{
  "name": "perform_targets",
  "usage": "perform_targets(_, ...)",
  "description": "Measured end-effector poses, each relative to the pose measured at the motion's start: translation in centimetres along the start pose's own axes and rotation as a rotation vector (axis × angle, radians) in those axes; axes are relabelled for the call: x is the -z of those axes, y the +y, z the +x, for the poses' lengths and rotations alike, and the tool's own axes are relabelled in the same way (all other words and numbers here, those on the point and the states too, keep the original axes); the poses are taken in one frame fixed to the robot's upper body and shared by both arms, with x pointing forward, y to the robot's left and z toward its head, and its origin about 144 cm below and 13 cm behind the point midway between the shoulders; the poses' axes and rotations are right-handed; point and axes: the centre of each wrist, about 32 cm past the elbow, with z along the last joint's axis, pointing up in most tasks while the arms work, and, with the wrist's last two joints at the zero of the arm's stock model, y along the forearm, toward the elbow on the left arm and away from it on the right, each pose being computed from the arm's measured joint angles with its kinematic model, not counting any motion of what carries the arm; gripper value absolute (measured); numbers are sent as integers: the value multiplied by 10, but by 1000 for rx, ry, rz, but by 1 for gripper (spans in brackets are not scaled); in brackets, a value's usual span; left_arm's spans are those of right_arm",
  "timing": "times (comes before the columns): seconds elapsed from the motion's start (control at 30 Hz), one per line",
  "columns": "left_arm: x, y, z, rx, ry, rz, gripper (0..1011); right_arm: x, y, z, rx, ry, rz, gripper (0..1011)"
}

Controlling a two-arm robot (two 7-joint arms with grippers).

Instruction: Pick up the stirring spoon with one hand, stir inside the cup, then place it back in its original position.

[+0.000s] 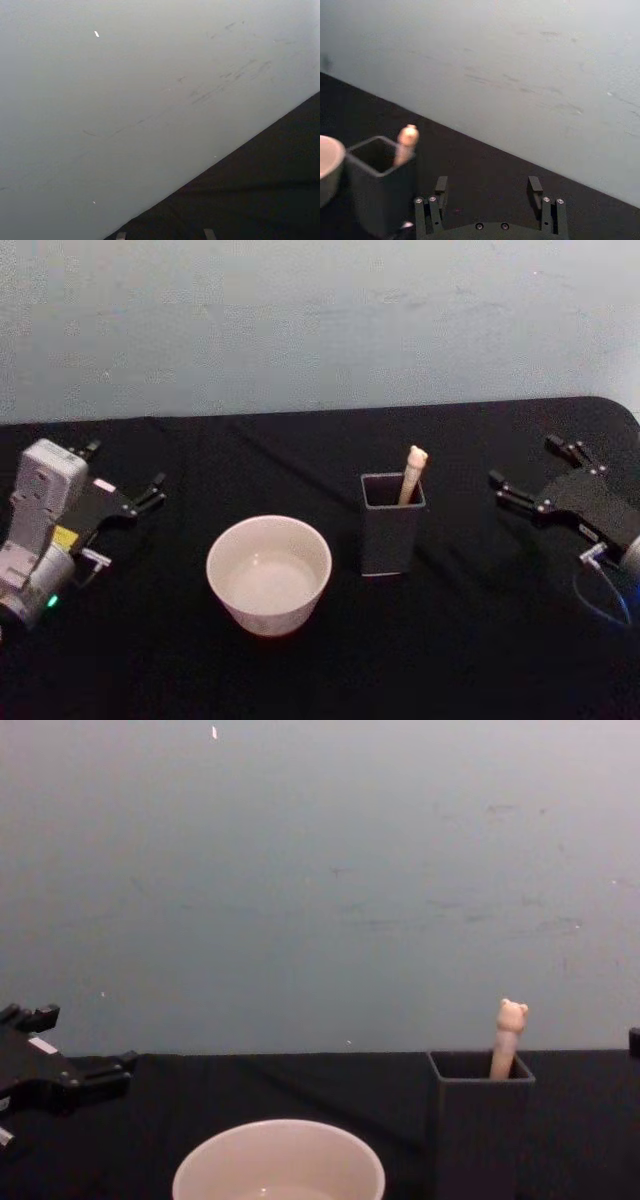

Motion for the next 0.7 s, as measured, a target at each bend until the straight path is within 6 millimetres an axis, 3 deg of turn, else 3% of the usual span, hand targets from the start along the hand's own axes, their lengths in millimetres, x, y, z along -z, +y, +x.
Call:
perform_targets(0.27, 0, 0, 0, 0, 0, 0, 1001, -8, -11, -9, -131, 24, 41, 1002)
perform_targets(0.7, 0, 0, 0, 0, 0, 0, 1002, -17, 13, -29, -210, 79, 35, 1002)
